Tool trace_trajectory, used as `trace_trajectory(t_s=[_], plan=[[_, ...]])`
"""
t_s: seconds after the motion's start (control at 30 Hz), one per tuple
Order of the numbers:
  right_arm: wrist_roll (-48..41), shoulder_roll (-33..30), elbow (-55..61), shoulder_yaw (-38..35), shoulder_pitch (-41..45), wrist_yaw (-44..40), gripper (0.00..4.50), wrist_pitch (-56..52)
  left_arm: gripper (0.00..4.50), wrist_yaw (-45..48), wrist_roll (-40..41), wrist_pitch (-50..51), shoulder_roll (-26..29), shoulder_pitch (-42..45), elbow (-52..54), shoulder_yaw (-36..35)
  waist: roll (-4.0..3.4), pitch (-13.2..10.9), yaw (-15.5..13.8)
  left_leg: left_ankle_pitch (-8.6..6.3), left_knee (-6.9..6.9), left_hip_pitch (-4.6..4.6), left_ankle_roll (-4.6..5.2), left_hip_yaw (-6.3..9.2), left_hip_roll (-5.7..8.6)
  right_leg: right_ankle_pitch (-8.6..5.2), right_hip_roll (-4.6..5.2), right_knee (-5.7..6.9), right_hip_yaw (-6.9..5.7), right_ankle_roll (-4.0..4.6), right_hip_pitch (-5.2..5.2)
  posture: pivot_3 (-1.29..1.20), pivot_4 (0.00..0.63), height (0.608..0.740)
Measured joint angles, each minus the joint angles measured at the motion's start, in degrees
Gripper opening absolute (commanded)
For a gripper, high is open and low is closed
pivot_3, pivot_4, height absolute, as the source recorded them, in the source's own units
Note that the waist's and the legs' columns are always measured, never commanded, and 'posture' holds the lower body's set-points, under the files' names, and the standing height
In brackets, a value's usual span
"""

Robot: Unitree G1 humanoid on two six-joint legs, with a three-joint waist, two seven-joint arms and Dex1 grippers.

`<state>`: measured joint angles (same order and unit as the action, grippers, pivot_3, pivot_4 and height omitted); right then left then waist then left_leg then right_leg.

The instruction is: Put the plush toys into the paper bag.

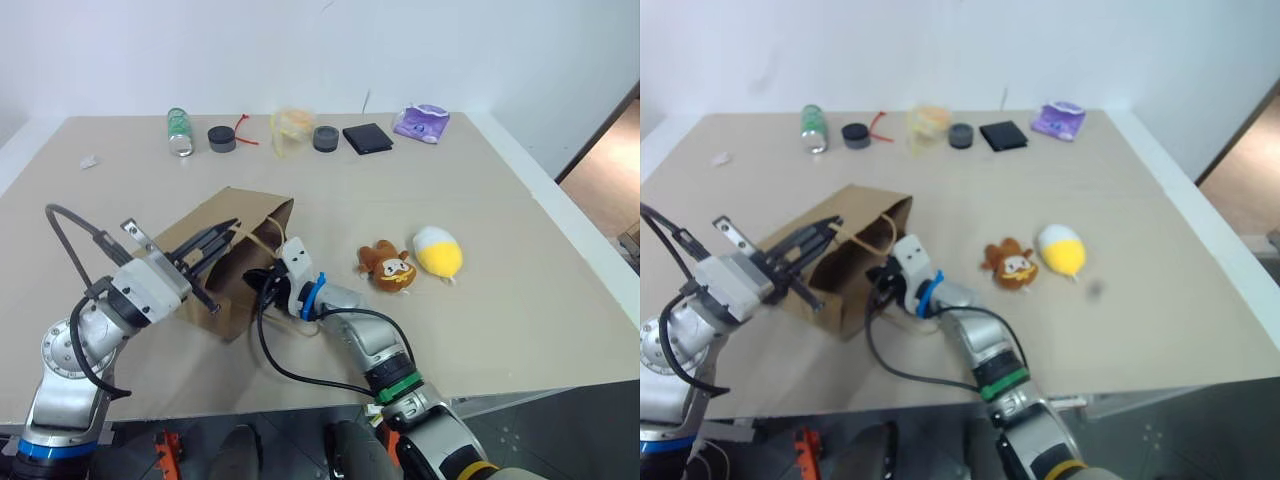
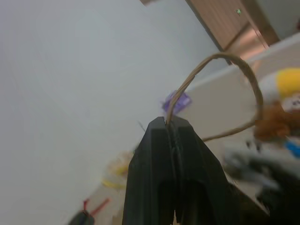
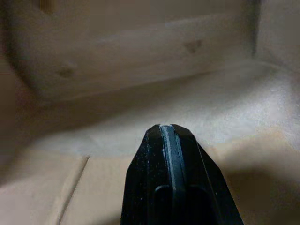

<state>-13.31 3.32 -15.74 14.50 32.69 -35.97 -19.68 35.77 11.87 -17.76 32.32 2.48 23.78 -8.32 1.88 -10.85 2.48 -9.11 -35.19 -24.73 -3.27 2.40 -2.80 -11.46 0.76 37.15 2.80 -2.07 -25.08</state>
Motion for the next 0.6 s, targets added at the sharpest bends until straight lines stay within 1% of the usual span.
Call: trace_trajectory(t_s=[0.13,0.23,0.27,0.4,0.5,0.6], plan=[[-3.74,-2.4,7.36,-2.99,-0.1,-2.27,2.85,-2.62,0.0,0.65,-0.62,-1.27,-0.19,-0.75,-2.41,0.03,0.01,0.0,0.13,0.0,0.21,-0.01,0.0,-0.1,0.0,-0.02,-0.01,-0.01,0.06,0.02,-0.13,0.0,0.15,0.74],[-6.32,-7.26,14.1,-3.5,-1.03,-4.65,4.25,-6.44,0.0,0.6,-0.78,-2.46,-0.96,-0.88,-2.65,0.08,0.01,0.01,0.13,0.0,0.38,0.02,0.0,-0.11,0.0,-0.08,-0.02,0.0,0.08,0.09,-0.14,0.0,0.15,0.74],[-7.03,-9.21,15.98,-3.61,-1.37,-5.44,4.38,-7.86,0.0,0.51,-0.83,-2.57,-1.37,-0.87,-2.66,0.08,0.01,0.01,0.12,0.0,0.41,0.03,0.0,-0.11,0.0,-0.1,-0.02,-0.01,0.08,0.1,-0.14,0.0,0.15,0.74],[-8.96,-15.31,19.59,-6.28,-2.72,-6.37,4.38,-11.07,0.0,-0.23,-1.31,-2.76,-2.1,-0.79,-2.69,0.07,0.02,0.01,0.12,0.0,0.41,0.05,0.0,-0.12,0.0,-0.1,-0.03,-0.01,0.09,0.11,-0.14,0.0,0.15,0.74],[-9.18,-19.58,19.85,-11.13,-2.43,-4.52,4.38,-12.82,0.0,-0.43,-1.43,-3.25,-2.17,-0.75,-2.69,0.07,0.03,0.01,0.11,0.01,0.41,0.1,0.01,-0.24,0.0,-0.09,-0.03,-0.01,0.19,0.09,-0.14,0.0,0.15,0.74],[-8.27,-22.71,17.57,-12.94,0.14,-2.3,4.38,-13.55,0.0,-0.44,-1.54,-3.32,-2.2,-0.36,-2.71,0.2,0.01,0.01,0.31,0.01,0.42,0.17,0.02,-0.41,0.0,-0.05,-0.05,0.0,0.36,0.06,-0.15,0.0,0.15,0.74]])
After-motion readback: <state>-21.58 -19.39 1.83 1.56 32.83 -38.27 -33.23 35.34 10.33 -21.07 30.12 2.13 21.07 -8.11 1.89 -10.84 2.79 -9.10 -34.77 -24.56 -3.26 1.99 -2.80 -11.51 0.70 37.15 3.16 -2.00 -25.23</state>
